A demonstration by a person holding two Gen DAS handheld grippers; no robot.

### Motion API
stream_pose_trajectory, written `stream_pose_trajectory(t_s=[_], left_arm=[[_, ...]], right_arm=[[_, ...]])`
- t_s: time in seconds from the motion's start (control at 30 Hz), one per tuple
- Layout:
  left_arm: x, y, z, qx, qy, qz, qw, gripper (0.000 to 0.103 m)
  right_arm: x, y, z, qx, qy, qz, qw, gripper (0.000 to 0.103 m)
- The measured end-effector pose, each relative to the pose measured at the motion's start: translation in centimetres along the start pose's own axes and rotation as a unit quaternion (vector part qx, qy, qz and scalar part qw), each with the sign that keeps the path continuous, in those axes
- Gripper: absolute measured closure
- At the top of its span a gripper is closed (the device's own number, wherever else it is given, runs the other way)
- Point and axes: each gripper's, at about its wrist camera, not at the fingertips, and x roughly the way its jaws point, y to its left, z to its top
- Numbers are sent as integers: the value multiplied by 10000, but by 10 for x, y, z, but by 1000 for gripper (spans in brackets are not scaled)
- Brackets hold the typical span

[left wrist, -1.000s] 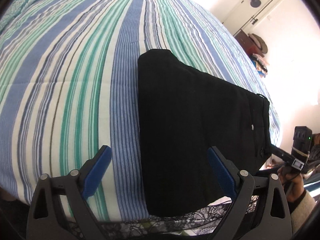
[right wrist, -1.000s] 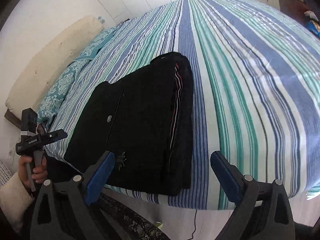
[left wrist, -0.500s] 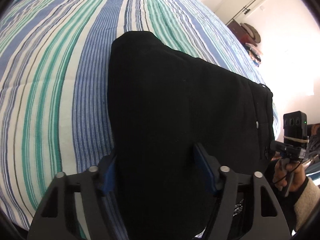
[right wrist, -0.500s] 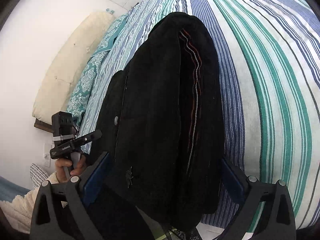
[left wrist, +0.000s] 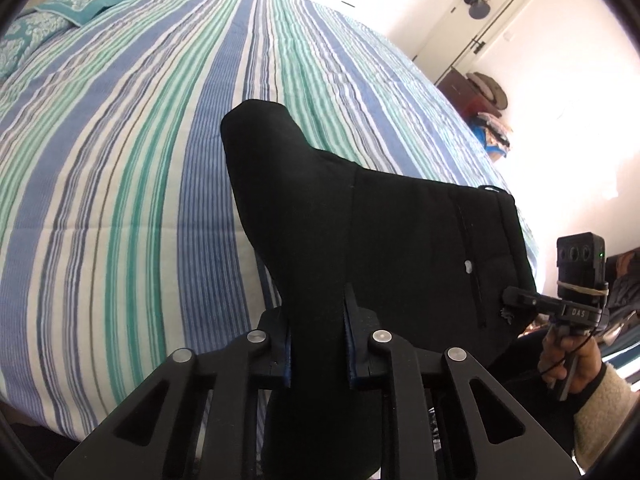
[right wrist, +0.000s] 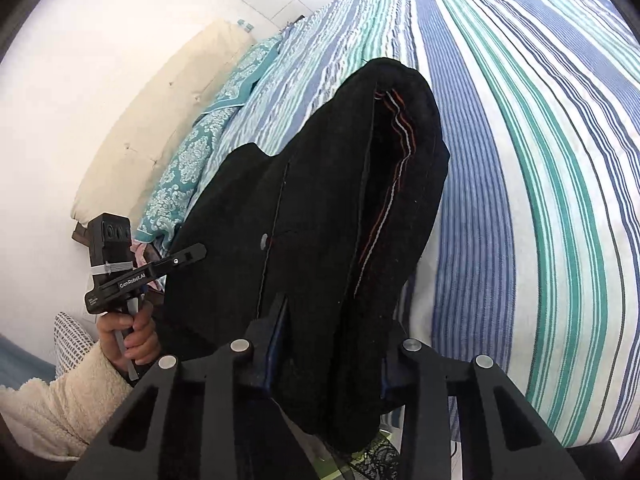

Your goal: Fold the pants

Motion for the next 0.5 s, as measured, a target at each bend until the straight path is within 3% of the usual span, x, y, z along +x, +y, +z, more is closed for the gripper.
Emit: stream_pose_trajectory(t_s=[0.17,0.3,0.37,0.4,0.43,0.47,0.5], left_arm=[[-28,18,40,-119,-463,20,9989,86],[-23,37,74,-119,-735,510,9959,82],[-7,49,77,-192,-699,1220,9899,57],[-1,55,74,-230,-678,1701,9828,50],[0,60,69,-251,-676,2109,9749,32],[-4,64,62,-275,-708,2290,9704,21],[-10,66,53,-321,-785,2340,9685,18]], right_arm=[[2,36,42,-332,-307,214,9987,68],[29,56,80,-499,-457,73,9977,67],[51,57,92,-562,-348,-247,9975,62],[60,55,94,-568,-247,-573,9964,53],[64,51,91,-546,-178,-881,9945,38],[62,47,87,-571,-210,-1159,9914,29],[54,44,81,-644,-312,-1381,9878,13]])
